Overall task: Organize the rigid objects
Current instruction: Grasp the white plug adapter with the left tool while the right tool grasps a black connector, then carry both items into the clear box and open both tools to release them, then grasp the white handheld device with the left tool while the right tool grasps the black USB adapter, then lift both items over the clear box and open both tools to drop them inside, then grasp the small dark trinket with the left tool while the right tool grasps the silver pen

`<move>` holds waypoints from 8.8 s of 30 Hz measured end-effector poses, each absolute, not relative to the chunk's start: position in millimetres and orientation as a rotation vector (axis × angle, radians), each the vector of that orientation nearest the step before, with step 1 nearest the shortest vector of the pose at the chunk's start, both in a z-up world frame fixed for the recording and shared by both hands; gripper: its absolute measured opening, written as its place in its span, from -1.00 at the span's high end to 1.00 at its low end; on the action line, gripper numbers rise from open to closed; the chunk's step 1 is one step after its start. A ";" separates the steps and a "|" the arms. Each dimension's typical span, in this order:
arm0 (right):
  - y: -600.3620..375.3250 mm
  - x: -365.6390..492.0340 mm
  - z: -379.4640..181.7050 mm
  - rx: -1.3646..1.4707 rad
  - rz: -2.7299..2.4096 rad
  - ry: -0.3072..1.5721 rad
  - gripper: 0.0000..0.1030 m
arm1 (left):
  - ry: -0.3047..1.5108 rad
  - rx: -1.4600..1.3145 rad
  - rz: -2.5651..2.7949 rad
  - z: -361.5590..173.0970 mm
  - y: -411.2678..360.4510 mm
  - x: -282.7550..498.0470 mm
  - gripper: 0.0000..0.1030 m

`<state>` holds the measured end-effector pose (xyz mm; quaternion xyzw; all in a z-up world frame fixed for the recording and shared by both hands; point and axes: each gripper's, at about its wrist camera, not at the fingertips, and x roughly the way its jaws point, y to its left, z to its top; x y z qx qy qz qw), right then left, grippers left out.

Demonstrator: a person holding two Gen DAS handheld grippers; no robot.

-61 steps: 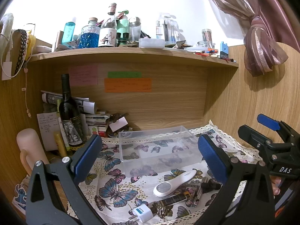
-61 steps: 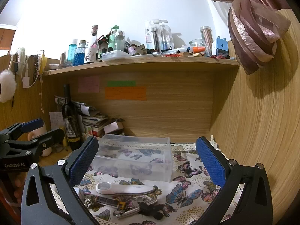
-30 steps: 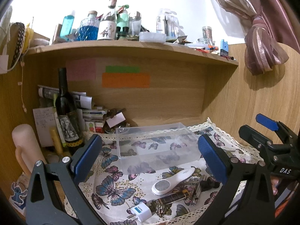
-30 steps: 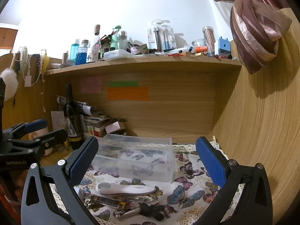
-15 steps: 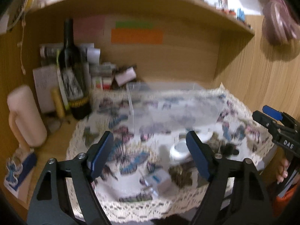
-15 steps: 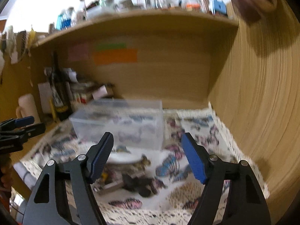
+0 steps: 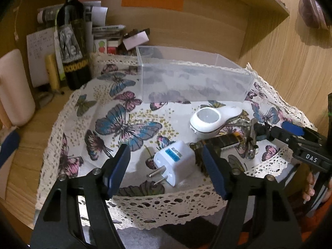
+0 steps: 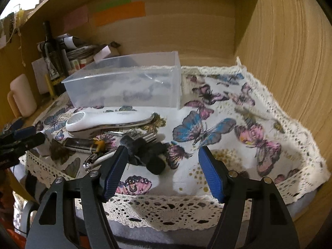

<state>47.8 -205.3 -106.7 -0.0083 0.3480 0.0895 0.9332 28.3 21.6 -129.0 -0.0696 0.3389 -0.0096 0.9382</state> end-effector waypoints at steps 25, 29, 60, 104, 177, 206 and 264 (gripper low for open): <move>-194.2 64.9 -83.5 -0.002 0.249 0.629 0.58 | 0.610 -0.136 -0.024 -99.8 23.8 39.7 0.13; -194.8 68.5 -61.0 -0.025 0.234 0.562 0.58 | 0.555 -0.115 -0.014 -74.5 29.6 47.7 0.13; -159.1 226.0 -34.6 -0.129 0.292 0.638 0.58 | 0.713 -0.058 -0.029 -51.6 35.9 218.7 0.13; -185.2 114.8 -31.0 -0.150 0.202 0.567 -0.29 | 0.686 -0.054 0.039 -62.0 7.7 127.3 -0.90; -216.2 84.5 -108.8 -0.071 0.272 0.761 0.20 | 0.604 -0.136 -0.120 -48.2 -41.5 146.6 0.14; -173.7 147.7 5.2 -0.127 0.281 0.463 0.20 | 0.394 -0.078 -0.013 30.2 14.0 126.0 0.15; -170.8 134.1 -18.6 -0.163 0.268 0.545 -0.47 | 0.607 -0.076 0.079 -24.3 37.0 135.7 -0.97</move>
